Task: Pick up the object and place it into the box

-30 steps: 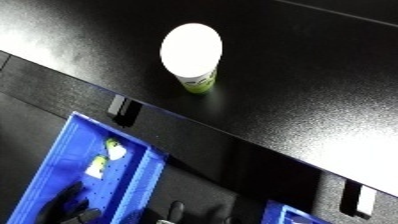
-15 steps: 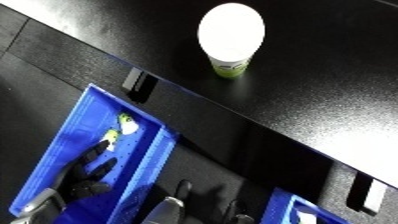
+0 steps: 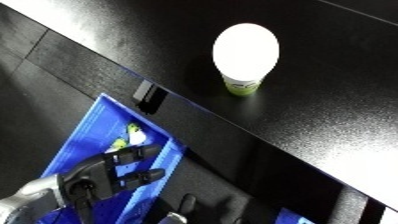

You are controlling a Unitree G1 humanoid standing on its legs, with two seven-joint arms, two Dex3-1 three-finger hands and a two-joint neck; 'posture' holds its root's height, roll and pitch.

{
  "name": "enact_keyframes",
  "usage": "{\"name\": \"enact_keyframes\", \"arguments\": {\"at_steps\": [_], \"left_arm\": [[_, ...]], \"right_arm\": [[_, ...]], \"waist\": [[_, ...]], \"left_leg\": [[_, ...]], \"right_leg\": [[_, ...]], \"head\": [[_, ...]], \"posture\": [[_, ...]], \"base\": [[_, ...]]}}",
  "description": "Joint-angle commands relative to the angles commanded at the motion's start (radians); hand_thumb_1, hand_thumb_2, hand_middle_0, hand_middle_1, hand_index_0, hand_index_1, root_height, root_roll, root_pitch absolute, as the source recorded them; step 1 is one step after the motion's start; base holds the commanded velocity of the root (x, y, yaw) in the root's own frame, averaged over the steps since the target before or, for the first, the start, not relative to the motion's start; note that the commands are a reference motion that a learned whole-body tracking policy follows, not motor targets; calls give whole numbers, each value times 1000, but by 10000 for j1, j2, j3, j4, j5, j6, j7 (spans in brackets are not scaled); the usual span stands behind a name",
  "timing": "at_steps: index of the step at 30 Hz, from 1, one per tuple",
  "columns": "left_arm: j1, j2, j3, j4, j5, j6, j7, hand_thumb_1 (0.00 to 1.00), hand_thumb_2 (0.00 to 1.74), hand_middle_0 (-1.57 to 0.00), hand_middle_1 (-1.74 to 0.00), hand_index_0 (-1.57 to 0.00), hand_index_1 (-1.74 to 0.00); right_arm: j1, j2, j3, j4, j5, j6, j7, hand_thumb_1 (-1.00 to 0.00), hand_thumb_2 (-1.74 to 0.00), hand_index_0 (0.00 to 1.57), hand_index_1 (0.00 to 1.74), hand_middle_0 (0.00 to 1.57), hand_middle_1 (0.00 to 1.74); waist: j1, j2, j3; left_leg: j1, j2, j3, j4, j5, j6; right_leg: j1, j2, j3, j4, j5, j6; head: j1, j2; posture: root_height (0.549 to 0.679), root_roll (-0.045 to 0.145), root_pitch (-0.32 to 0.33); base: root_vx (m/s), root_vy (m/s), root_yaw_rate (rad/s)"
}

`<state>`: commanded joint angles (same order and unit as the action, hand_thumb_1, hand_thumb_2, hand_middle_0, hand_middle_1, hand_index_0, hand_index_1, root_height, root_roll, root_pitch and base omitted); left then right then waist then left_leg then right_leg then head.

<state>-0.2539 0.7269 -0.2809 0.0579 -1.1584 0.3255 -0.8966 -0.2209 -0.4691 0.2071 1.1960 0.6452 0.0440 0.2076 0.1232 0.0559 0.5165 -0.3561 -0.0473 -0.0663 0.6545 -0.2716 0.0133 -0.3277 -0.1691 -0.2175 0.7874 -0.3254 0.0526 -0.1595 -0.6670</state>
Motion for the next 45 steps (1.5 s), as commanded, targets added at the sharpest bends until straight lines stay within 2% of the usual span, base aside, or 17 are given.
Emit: {"name": "enact_keyframes", "arguments": {"at_steps": [3,8,13,18,20,24,26,29,35,45], "left_arm": [[-147,-255,339,-1011,-1226,-127,338,0,0,0,0,0,0],[-450,-1193,1157,-1807,-2840,-1212,1617,0,0,0,0,0,0],[-885,-2124,1883,-2043,-2653,-2167,2668,0,0,0,0,0,0],[-1255,-2611,2395,-2263,-2365,-2928,3441,0,0,0,0,0,0],[-1379,-2621,2572,-2350,-1691,-3515,4139,0,0,0,0,0,0],[-1560,-2267,2831,-2332,1214,-4489,6362,0,0,0,0,0,0],[-1623,-2085,2978,-2243,2383,-4492,7206,0,0,0,0,0,0],[-1765,-1909,3029,-2191,3401,-4217,7930,0,0,0,0,0,0],[-2301,-1849,2534,-2022,4529,-3866,8851,0,0,0,0,0,0],[-3680,-1856,1144,-728,5016,-3444,9894,0,0,0,0,0,0]], "right_arm": [[108,148,-13,79,153,-90,36,0,0,0,0,0,0],[246,499,-46,218,237,-246,85,0,0,0,0,0,0],[272,807,-140,321,198,-316,172,0,0,0,0,0,0],[307,957,-166,324,84,-335,247,0,0,0,0,0,0],[356,980,-159,277,-12,-325,282,0,0,0,0,0,0],[463,1002,-160,188,-102,-276,295,0,0,0,0,0,0],[506,993,-169,201,-92,-283,330,0,0,0,0,0,0],[503,982,-145,214,-20,-309,399,0,0,0,0,0,0],[294,935,17,243,161,-322,531,0,0,0,0,0,0],[-58,784,356,284,179,-120,534,0,0,0,0,0,0]], "waist": [[94,-70,-33],[236,-229,-78],[290,-415,-91],[232,-545,-124],[173,-577,-126],[89,-563,-114],[65,-532,-113],[15,-498,-90],[-181,-506,-56],[-669,-574,0]], "left_leg": [[10,-51,-70,-15,-22,-8],[35,-118,-171,-115,1,-28],[72,-127,-244,-256,66,-52],[129,-67,-241,-351,97,-95],[175,-21,-222,-399,115,-116],[217,22,-184,-439,157,-125],[200,17,-167,-433,165,-116],[140,7,-138,-389,161,-106],[56,71,-38,-307,152,-96],[-45,281,279,-169,147,-70]], "right_leg": [[13,-22,-52,13,-12,-13],[-18,-36,-120,51,-33,-38],[-43,-5,-161,38,-31,-65],[-23,51,-153,-5,-47,-100],[0,78,-130,-15,-64,-116],[0,81,-94,44,-96,-122],[-25,77,-82,86,-115,-125],[-82,85,-56,133,-126,-125],[-209,139,37,183,-99,-102],[-491,300,363,281,-19,-76]], "head": [[266,35],[520,34],[633,43],[488,-50],[422,-27],[494,39],[524,111],[557,270],[427,424],[-70,792]], "posture": [[639,31,-54],[638,30,-51],[638,29,-48],[639,28,-45],[639,27,-45],[638,27,-47],[638,27,-47],[637,28,-46],[637,26,-43],[637,20,-40]], "base": [[42,-51,83],[38,-54,47],[24,-53,6],[27,-27,-81],[33,-3,-135],[24,10,-65],[10,11,-12],[-1,4,-27],[3,0,-81],[13,20,-117]]}}
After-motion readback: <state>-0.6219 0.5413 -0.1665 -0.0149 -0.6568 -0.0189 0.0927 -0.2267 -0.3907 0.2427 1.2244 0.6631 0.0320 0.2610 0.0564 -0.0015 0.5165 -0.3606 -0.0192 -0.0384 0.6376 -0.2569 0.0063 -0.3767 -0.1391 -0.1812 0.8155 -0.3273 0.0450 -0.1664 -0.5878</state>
